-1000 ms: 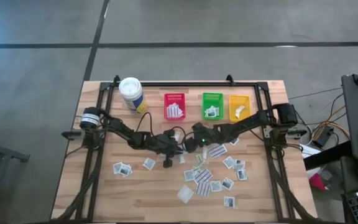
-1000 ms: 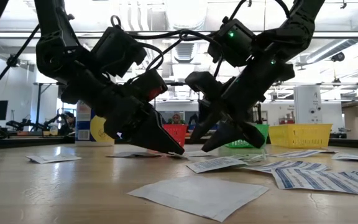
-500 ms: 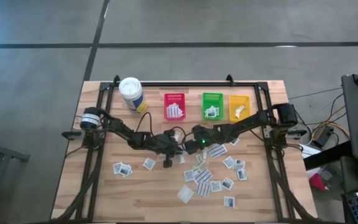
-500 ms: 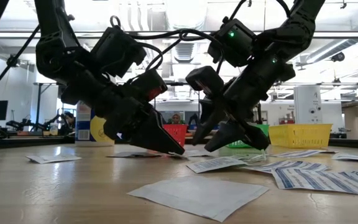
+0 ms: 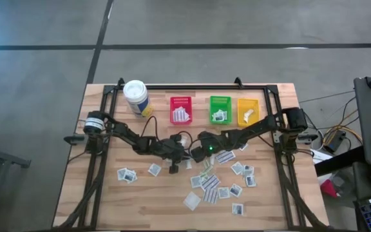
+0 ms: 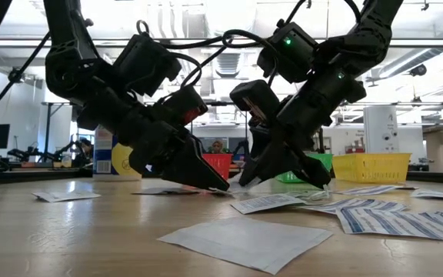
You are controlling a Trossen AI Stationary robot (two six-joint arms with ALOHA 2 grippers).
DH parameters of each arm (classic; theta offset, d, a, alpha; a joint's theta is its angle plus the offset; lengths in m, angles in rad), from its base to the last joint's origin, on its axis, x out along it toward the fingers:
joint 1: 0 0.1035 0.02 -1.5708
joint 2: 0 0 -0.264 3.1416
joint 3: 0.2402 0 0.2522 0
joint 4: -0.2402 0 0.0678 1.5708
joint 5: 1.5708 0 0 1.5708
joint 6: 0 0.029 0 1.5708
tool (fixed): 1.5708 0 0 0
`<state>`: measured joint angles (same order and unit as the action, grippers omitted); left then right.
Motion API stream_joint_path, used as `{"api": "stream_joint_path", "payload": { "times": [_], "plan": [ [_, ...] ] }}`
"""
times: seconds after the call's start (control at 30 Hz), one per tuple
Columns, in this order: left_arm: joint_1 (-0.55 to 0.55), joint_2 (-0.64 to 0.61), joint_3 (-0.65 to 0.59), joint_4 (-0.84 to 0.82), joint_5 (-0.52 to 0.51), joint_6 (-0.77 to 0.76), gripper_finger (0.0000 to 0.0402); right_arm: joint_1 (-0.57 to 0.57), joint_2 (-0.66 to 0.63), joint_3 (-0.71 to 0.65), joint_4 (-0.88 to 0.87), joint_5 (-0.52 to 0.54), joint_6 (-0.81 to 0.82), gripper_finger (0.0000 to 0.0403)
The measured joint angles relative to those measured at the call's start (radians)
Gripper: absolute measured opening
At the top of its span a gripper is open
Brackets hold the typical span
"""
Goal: Pick & Place First Aid Supplies
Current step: Put the alcohol pad in the green bin
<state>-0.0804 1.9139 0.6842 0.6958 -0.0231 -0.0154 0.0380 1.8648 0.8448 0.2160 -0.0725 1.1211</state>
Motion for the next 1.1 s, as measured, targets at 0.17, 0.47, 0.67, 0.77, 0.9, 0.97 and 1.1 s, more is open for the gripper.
{"api": "stream_joint_path", "payload": {
  "times": [0.17, 0.47, 0.67, 0.77, 0.9, 0.97, 1.1],
  "plan": [
    [0.003, -0.017, -0.002, -0.012, -0.005, 0.001, 0.0064, 0.000, -0.001, 0.000, 0.003, 0.003, -0.029, 0.0009],
    [0.004, -0.093, -0.003, -0.039, -0.005, 0.002, 0.0064, -0.001, -0.012, 0.001, 0.002, 0.007, -0.089, 0.0008],
    [0.007, -0.218, -0.003, -0.168, -0.005, 0.022, 0.0064, -0.002, -0.060, 0.002, -0.023, 0.014, -0.153, 0.0008],
    [0.007, -0.290, -0.003, -0.236, -0.016, 0.041, 0.0064, -0.009, -0.094, 0.002, -0.065, 0.027, -0.187, 0.0008],
    [0.007, -0.385, -0.006, -0.325, -0.069, 0.049, 0.0064, -0.017, -0.154, 0.002, -0.118, 0.069, -0.233, 0.0008],
    [0.007, -0.428, -0.016, -0.346, -0.086, 0.053, 0.0064, -0.020, -0.183, 0.002, -0.140, 0.086, -0.258, 0.0008],
    [0.007, -0.517, -0.063, -0.355, -0.093, 0.051, 0.0064, -0.024, -0.249, 0.003, -0.196, 0.135, -0.308, 0.0008]
  ]
}}
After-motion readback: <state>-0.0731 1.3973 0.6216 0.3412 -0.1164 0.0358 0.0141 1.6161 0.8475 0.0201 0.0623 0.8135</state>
